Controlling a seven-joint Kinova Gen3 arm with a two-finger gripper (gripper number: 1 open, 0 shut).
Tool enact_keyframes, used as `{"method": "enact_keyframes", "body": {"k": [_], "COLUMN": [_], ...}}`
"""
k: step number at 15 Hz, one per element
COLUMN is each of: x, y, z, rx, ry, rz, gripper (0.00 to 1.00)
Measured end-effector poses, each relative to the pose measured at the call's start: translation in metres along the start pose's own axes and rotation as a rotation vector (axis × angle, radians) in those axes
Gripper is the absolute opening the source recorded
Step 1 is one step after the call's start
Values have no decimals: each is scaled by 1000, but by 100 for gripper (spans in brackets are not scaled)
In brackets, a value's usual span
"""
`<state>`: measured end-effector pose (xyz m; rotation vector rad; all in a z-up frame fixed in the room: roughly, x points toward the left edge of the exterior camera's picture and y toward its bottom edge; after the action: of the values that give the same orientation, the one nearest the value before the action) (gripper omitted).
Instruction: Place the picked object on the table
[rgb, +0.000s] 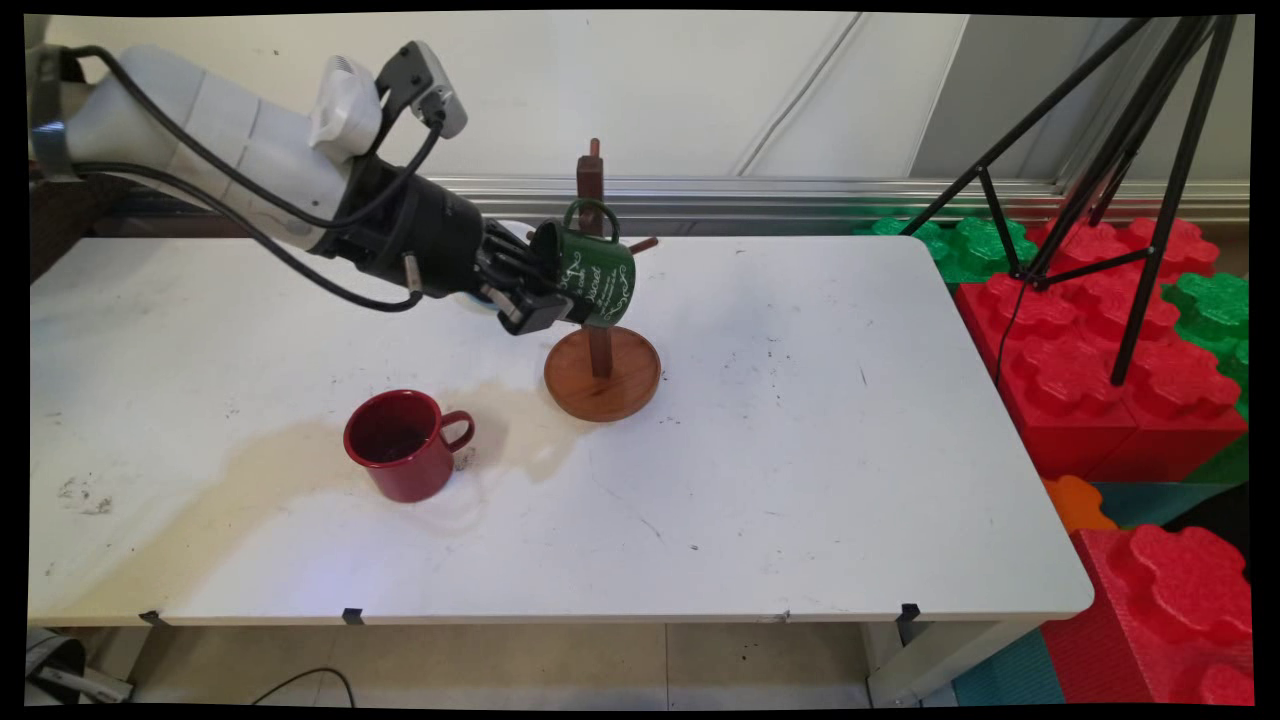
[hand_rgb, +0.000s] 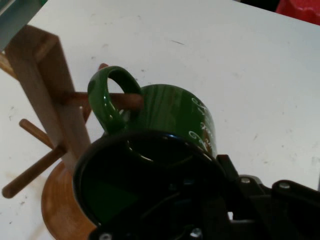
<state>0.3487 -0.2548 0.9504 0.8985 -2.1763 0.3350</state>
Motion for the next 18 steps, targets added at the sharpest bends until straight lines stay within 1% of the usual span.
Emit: {"method": "enact_keyframes", "body": {"k": [5,8,11,12,14,17,18], "x": [3,5,5,5,3,3,3], "y": [17,23,28,31,33,32,31], "z": [-15,-22,-27,-29,-37,-48,-53], "rx": [-20,-28,-39,-43,-42,-34,-27], "ry": [-5,-6,-21,-35,-84,-149,-177], "rz": [38,57,80,93,137,193,215], "gripper": [0,0,0,0,0,0,0]}}
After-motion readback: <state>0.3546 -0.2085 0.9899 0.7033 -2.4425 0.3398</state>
